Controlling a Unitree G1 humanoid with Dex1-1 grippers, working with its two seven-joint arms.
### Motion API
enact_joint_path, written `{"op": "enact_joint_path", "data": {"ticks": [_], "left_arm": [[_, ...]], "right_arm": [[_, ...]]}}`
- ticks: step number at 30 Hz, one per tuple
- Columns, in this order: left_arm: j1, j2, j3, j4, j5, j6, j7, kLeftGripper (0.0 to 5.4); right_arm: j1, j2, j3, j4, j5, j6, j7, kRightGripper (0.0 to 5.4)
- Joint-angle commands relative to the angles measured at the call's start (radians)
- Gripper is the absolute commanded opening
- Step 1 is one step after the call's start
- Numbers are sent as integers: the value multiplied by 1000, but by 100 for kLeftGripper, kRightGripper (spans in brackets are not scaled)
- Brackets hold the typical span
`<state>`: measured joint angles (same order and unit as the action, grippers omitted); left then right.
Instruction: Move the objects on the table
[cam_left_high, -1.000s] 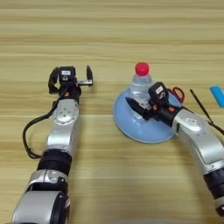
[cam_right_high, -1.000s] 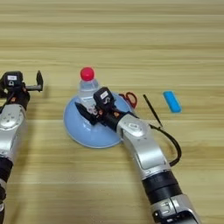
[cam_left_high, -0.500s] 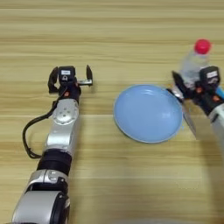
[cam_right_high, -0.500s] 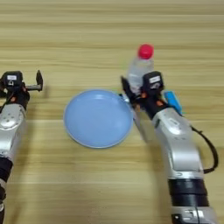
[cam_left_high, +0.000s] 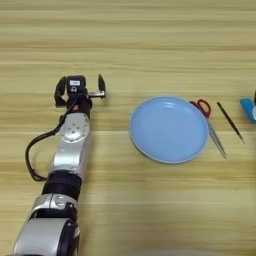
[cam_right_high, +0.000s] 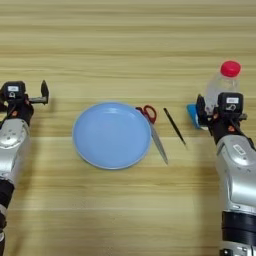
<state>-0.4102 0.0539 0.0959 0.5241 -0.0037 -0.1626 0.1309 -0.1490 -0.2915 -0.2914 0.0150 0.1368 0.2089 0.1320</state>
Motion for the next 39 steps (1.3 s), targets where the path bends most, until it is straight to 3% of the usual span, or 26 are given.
{"op": "enact_joint_path", "data": {"ticks": [1, 15, 24, 39], "left_arm": [[-7, 6, 2, 9, 7, 7, 0, 540], [-11, 13, 9, 18, 5, 3, -6, 540], [-9, 11, 9, 17, 6, 2, -6, 540], [-8, 10, 8, 12, 6, 2, -5, 540]], "right_arm": [[-35, -38, -29, 19, -20, -15, -33, 318], [-70, -87, -62, 170, -44, -62, -83, 318], [-96, -79, -47, 292, -33, -85, -71, 318], [-131, -49, -33, 390, -16, -136, -51, 317]]}}
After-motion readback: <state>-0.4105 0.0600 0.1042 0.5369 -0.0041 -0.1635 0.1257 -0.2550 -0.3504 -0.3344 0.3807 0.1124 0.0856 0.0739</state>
